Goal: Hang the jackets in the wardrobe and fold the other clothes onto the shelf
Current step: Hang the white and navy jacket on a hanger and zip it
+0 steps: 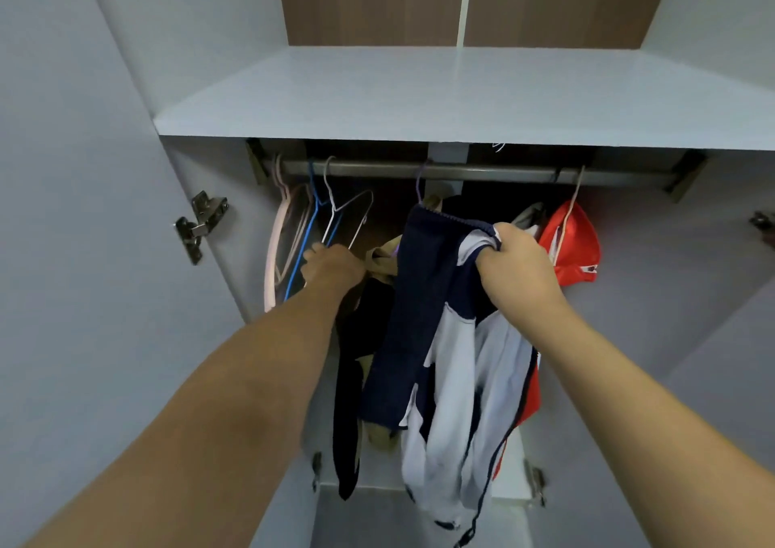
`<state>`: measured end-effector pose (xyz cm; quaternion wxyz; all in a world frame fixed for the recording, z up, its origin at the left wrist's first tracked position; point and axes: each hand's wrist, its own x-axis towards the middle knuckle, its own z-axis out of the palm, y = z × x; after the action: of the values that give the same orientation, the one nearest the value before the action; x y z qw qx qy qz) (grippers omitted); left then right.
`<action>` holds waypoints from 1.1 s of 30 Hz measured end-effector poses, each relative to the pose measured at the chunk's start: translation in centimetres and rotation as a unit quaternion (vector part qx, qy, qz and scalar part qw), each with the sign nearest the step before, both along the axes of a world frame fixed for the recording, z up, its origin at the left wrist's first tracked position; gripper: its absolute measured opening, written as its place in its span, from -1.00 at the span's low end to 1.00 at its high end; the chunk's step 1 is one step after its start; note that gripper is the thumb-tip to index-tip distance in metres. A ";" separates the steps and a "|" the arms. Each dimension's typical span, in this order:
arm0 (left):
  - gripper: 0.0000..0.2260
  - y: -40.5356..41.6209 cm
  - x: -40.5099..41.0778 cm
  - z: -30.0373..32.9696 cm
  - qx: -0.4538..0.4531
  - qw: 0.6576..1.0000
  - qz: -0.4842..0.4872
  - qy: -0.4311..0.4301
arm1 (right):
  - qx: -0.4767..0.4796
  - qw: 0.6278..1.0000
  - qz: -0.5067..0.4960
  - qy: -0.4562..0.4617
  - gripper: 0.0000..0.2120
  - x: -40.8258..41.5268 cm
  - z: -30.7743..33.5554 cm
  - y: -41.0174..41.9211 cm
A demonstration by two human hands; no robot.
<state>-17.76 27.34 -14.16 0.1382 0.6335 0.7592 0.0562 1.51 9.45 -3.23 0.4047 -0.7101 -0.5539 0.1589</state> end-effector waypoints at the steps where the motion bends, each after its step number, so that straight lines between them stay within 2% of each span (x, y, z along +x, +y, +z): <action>1: -0.47 0.4 0.0 -0.1 -0.007 1.000 0.006 -0.003 | -0.006 1.000 0.000 -0.008 -0.86 0.1 -0.1 0.3; 5: -0.50 1.8 0.2 -0.6 -0.007 1.000 0.016 -0.011 | -0.026 1.000 -0.007 -0.008 -0.89 0.6 -0.8 1.1; 7: -0.62 2.5 0.3 -0.8 0.046 0.996 -0.005 -0.071 | -0.033 0.999 -0.008 -0.006 -0.90 1.0 -1.1 1.3; 10: -0.81 2.3 0.2 -0.1 0.141 0.973 -0.007 -0.183 | -0.043 0.999 -0.011 -0.006 -0.90 1.4 -1.2 1.3; 12: -0.88 1.1 -0.1 0.9 0.185 0.959 0.005 -0.214 | -0.052 0.999 -0.006 -0.005 -0.89 1.7 -1.1 1.0; 15: -0.88 -2.4 -0.7 2.5 0.230 0.947 0.010 -0.225 | -0.055 0.998 0.002 -0.001 -0.86 2.4 -0.9 0.1; 19: -0.73 -10.0 -1.1 3.9 0.284 0.927 0.001 -0.244 | -0.032 0.999 0.011 0.004 -0.82 3.9 -0.7 -1.7; 22: -0.65 -16.3 -1.5 3.9 0.276 0.934 -0.010 -0.227 | -0.029 0.999 0.019 0.021 -0.88 4.5 -1.2 -2.2; 26: -0.77 -25.6 -2.2 4.3 0.240 0.957 -0.004 -0.166 | -0.062 0.997 0.025 0.049 -0.90 4.6 -2.7 -2.4; 30: -0.81 -34.4 -2.2 7.2 0.196 0.975 -0.026 -0.101 | -0.062 0.997 -0.005 0.055 -0.66 3.1 -4.9 -3.2; 33: -0.86 -40.0 -1.8 9.6 0.180 0.979 -0.049 -0.076 | -0.092 0.994 0.000 0.049 -0.61 1.9 -6.1 -4.0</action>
<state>-19.52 -12.64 -4.61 0.0821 0.6781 0.6920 0.2335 3.39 5.47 -9.30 0.3641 -0.7355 -0.5164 0.2445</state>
